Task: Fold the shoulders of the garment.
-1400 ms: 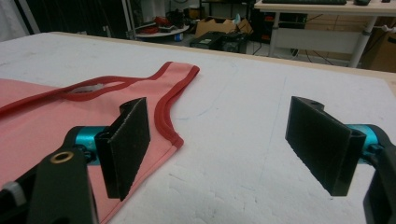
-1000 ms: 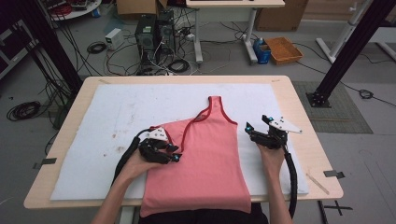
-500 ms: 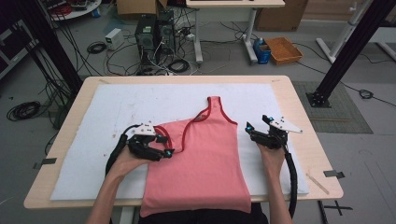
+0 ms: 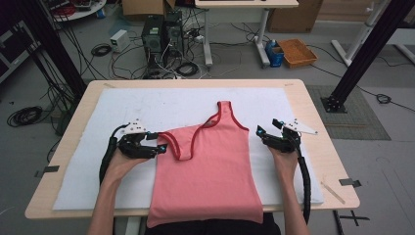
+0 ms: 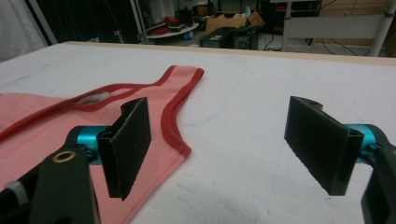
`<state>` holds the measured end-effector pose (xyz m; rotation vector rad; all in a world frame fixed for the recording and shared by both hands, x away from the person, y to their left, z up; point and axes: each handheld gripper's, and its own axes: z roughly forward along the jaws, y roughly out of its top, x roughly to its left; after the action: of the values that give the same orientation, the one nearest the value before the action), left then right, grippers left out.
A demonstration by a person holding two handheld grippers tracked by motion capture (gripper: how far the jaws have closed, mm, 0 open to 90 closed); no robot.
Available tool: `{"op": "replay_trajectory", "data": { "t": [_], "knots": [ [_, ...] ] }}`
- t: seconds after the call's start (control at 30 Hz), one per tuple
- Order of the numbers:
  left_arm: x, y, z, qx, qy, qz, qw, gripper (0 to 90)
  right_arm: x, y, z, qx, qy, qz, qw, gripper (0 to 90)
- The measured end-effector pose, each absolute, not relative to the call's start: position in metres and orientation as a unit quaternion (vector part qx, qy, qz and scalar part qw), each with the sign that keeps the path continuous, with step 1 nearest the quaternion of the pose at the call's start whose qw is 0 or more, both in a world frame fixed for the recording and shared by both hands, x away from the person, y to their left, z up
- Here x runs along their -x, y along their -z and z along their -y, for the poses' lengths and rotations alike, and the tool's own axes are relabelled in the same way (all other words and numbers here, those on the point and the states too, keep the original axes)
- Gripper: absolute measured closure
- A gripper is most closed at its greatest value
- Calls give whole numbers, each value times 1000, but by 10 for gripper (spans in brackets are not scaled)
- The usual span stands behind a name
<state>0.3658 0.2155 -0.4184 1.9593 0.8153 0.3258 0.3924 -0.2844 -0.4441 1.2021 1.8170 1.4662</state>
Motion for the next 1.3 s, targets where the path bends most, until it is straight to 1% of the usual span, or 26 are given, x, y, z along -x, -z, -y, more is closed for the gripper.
{"op": "replay_trajectory", "data": {
  "t": [0.1,0.2,0.3,0.5,0.6,0.73,0.87,1.13,1.2,1.3],
  "knots": [
    [-365,417,-216,-798,-135,-335,483,359,-409,434,279,-443,-527,-685,239,221],
    [-365,418,-215,-799,-136,-332,483,359,-432,423,268,-441,-518,-703,208,222],
    [-366,419,-214,-801,-136,-335,478,359,-457,418,254,-430,-497,-730,188,251],
    [-366,417,-218,-797,-143,-340,478,359,-515,423,227,-441,-445,-765,148,252],
    [-366,417,-220,-798,-146,-343,474,359,-542,429,218,-454,-419,-775,134,276],
    [-366,418,-222,-797,-146,-347,473,359,-568,433,209,-469,-416,-772,110,293],
    [-367,418,-223,-796,-147,-350,472,359,-584,435,196,-461,-393,-788,111,303],
    [-369,420,-222,-799,-146,-350,467,362,-597,442,163,-422,-338,-831,130,338],
    [-369,421,-221,-798,-147,-352,467,363,-596,442,161,-415,-331,-835,143,378],
    [-369,421,-220,-801,-147,-352,462,364,-595,440,163,-411,-328,-839,142,474]
  ]
}}
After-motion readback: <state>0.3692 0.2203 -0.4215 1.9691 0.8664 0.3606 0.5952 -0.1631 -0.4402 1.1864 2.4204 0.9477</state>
